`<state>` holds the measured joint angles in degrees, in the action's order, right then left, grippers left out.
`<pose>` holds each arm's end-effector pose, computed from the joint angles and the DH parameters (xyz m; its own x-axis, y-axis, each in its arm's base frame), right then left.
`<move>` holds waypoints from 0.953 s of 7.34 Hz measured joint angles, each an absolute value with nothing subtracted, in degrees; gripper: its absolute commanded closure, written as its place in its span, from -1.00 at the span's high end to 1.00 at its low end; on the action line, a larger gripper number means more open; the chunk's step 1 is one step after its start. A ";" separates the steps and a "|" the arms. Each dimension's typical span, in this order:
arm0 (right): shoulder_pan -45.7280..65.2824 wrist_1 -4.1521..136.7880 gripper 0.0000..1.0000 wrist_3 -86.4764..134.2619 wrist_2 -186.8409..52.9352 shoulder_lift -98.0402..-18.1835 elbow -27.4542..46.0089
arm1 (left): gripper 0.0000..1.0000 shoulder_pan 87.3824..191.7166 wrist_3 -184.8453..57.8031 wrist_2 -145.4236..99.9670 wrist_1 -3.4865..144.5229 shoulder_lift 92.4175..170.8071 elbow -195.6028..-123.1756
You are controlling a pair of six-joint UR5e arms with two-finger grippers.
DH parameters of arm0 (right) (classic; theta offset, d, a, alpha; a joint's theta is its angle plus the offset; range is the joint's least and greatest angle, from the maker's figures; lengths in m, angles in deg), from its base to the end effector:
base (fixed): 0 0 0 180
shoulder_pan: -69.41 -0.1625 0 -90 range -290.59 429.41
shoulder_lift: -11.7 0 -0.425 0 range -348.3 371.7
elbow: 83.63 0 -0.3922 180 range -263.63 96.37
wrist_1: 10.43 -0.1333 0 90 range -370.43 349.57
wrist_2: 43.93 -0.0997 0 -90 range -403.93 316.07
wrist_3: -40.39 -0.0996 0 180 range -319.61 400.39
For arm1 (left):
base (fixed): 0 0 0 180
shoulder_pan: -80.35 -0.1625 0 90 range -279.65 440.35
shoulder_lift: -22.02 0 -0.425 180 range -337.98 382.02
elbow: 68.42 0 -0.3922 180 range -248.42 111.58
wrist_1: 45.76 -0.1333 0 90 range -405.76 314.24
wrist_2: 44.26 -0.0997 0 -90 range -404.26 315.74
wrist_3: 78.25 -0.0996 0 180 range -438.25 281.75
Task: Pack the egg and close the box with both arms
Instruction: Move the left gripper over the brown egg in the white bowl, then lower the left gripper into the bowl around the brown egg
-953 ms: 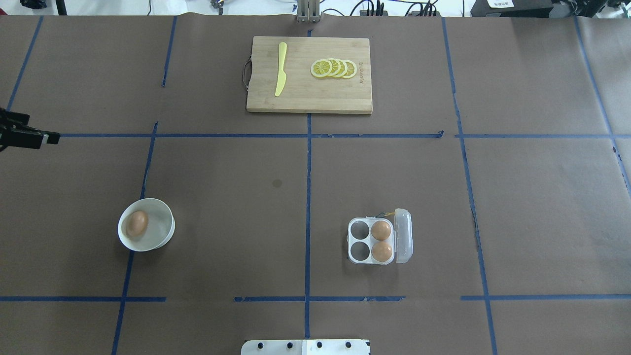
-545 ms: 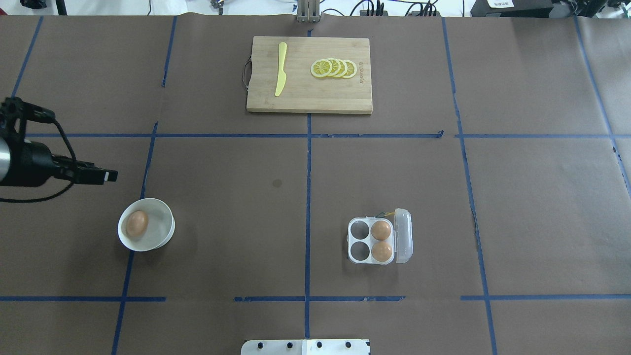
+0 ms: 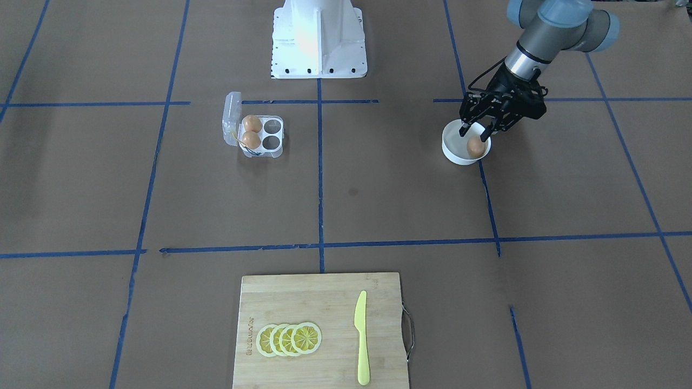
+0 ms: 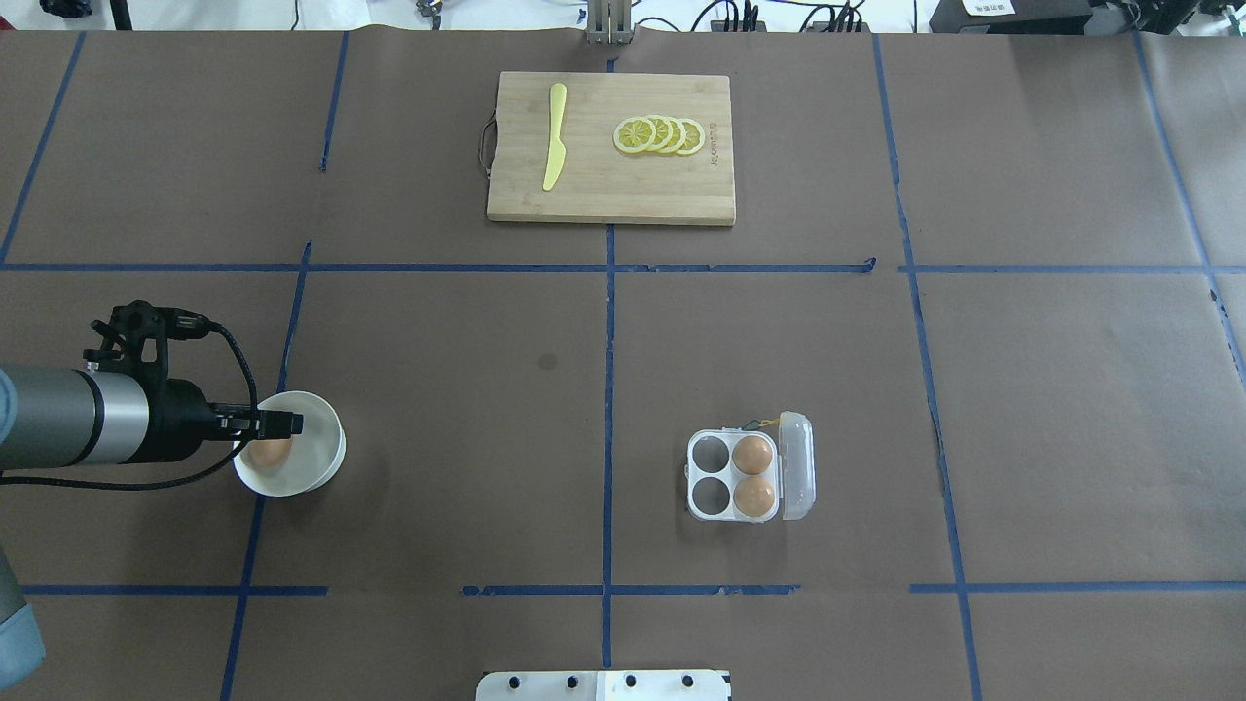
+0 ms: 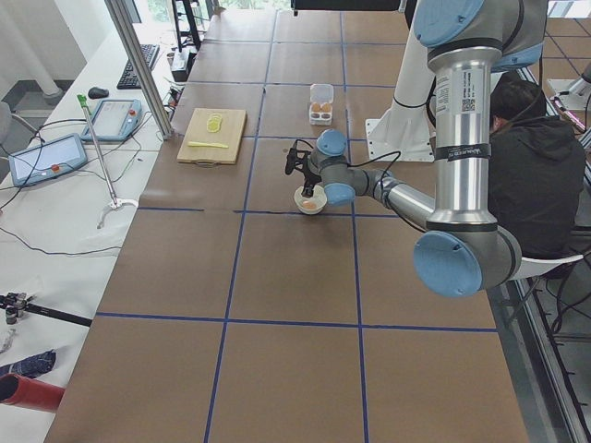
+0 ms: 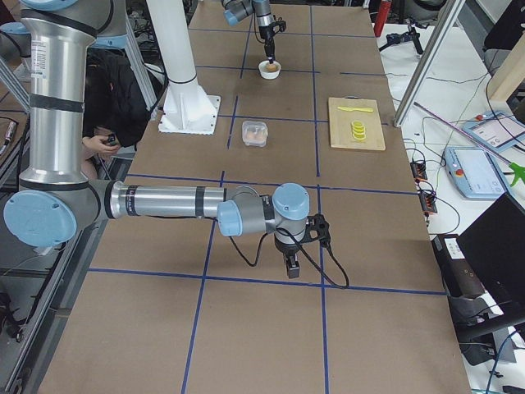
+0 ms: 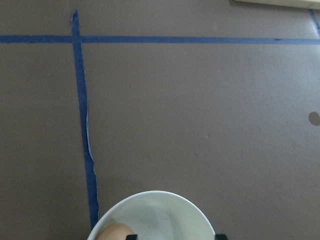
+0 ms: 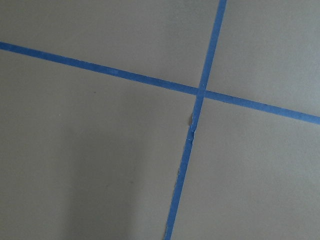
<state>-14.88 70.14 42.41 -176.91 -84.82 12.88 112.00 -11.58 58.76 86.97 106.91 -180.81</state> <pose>0.0199 -0.4585 0.6404 0.7130 -0.2183 0.6664 0.1234 0.9745 0.1873 0.3424 -0.3413 0.4315 0.5274 0.1282 -0.8399 0.1484 0.9595 0.2396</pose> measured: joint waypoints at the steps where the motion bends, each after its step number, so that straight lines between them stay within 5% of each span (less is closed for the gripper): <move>1: -14.88 70.11 1.00 42.41 -176.91 -84.89 12.88 | 0.27 111.53 -11.53 57.76 86.39 106.04 -180.78; 7: -14.88 70.13 1.00 42.42 -176.91 -85.07 12.76 | 0.32 109.53 -11.18 56.76 86.08 106.03 -180.04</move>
<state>-14.88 70.13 42.42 -176.91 -85.07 12.76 109.53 -11.18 56.76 86.08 106.03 -180.04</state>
